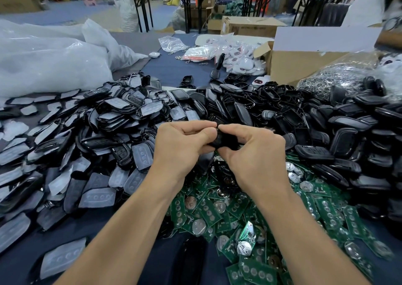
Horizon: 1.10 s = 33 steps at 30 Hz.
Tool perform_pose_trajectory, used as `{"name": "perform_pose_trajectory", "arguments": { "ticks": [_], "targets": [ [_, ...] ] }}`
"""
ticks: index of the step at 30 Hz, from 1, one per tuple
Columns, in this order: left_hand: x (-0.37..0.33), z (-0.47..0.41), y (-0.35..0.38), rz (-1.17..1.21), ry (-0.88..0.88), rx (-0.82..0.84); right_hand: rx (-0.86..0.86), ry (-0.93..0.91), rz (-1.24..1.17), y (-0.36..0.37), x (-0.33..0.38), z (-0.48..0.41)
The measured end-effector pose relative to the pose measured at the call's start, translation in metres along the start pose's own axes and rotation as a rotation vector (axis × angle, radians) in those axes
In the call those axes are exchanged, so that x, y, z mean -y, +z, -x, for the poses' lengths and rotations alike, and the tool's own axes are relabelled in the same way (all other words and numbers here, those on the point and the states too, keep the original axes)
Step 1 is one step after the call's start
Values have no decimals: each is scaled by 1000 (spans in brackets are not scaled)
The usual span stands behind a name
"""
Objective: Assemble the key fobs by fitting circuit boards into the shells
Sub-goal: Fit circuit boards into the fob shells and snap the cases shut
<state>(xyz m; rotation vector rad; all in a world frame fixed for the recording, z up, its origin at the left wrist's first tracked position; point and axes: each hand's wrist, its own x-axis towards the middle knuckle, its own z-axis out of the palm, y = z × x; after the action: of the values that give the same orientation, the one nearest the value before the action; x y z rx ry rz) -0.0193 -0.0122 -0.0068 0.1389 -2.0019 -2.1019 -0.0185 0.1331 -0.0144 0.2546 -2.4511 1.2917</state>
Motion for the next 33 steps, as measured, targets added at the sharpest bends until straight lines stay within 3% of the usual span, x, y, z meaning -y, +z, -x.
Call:
{"name": "perform_pose_trajectory", "arguments": {
  "ticks": [14,28,33],
  "targets": [
    [-3,1,-1,37,-102,24,29,46,-20,3,-1,0],
    [-5,1,0,33,25,-70,17,16,-50,4,5,2],
    [-4,0,0,-14,7,-18,-14,-24,-25,2,4,3]
  ]
}}
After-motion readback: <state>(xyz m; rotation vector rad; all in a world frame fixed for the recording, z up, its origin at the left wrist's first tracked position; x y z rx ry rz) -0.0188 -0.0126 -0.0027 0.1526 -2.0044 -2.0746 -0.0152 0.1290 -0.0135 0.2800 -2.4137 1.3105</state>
